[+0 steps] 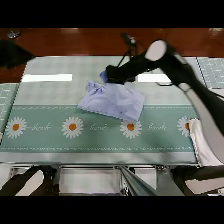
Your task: Fold the shirts.
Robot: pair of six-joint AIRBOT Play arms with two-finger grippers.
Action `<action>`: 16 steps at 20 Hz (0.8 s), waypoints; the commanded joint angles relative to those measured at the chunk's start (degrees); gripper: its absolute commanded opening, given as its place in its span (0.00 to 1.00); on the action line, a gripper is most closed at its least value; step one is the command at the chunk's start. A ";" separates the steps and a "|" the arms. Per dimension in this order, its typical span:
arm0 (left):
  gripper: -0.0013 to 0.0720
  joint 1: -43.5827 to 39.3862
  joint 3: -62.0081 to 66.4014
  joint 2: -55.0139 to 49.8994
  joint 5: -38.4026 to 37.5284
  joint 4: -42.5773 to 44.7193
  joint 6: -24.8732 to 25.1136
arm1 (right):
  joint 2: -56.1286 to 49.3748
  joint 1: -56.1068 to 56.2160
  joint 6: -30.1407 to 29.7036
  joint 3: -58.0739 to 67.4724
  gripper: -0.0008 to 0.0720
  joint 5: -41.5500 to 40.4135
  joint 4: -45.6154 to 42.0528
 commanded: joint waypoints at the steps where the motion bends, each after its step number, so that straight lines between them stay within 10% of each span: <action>1: 0.05 4.37 -23.56 16.22 5.20 0.61 2.21 | -12.90 5.81 0.81 9.07 0.04 -1.64 0.28; 4: 0.05 4.07 -40.28 22.14 11.08 0.61 3.21 | -19.63 7.72 2.12 14.51 0.13 -2.69 1.84; 6: 0.05 4.04 -46.47 21.86 13.99 0.61 3.19 | -21.88 7.69 1.46 17.46 0.90 -0.59 4.87; 12: 0.05 4.04 -48.39 18.99 16.87 0.13 3.21 | -11.21 -10.78 -0.46 23.96 0.87 12.37 4.50; 16: 0.05 4.04 -48.39 18.97 17.11 -0.07 3.21 | 5.77 -25.73 -1.97 10.93 0.88 28.46 -20.26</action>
